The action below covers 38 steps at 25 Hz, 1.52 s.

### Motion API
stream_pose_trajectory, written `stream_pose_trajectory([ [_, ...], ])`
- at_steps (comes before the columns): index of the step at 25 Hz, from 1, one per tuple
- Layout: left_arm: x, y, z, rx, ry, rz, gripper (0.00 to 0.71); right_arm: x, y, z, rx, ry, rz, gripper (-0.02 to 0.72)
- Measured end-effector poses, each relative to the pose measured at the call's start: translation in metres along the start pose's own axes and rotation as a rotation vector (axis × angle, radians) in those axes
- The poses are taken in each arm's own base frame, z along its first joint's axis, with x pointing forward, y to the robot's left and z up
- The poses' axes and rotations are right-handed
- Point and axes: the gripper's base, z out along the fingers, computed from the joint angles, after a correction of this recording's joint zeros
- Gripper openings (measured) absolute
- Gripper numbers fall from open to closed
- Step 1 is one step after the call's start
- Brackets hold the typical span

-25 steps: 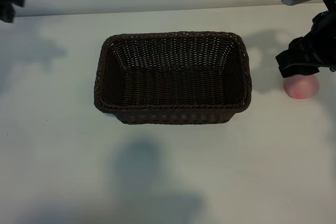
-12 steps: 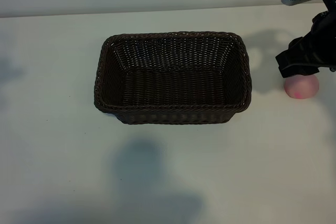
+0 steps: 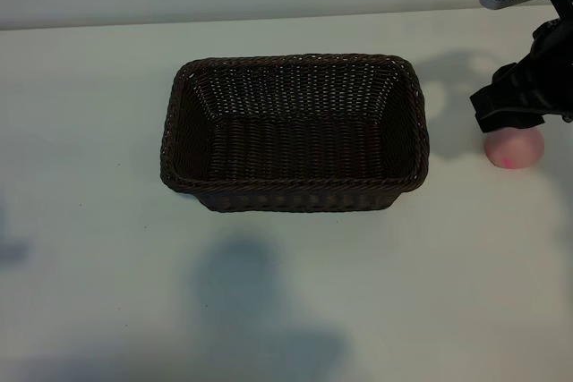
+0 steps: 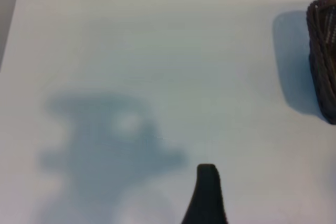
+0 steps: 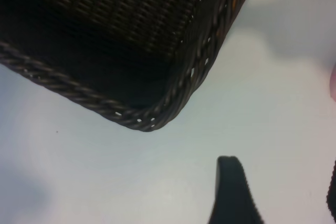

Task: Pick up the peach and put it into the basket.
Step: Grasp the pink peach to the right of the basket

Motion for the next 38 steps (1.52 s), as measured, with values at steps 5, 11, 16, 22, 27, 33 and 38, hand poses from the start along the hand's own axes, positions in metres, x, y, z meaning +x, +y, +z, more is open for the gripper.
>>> stream_pose_trajectory([
  [5, 0.043, -0.005, -0.007, 0.046, -0.053, -0.015, 0.598, 0.0, 0.0, 0.0, 0.0, 0.0, 0.0, 0.446],
  [11, 0.076, -0.007, -0.003, 0.07, -0.116, -0.004, 0.598, 0.0, 0.0, 0.0, 0.0, 0.0, 0.0, 0.446],
  [16, 0.091, -0.009, 0.013, 0.075, -0.114, 0.048, 0.598, 0.0, 0.0, 0.0, 0.0, 0.0, 0.0, 0.446],
  [22, 0.116, -0.012, 0.036, 0.089, -0.077, 0.057, 0.598, 0.0, 0.0, 0.0, 0.0, 0.0, 0.0, 0.446],
  [27, 0.131, -0.013, 0.043, 0.095, -0.074, 0.051, 0.59, 0.0, 0.0, 0.0, 0.0, 0.0, 0.0, 0.446],
  [33, 0.138, -0.013, 0.04, 0.096, -0.079, 0.047, 0.555, 0.0, 0.0, 0.0, 0.0, 0.0, 0.0, 0.446],
  [38, 0.141, -0.013, 0.04, 0.096, -0.088, 0.047, 0.506, -0.001, 0.0, 0.0, 0.002, -0.007, 0.004, 0.446],
])
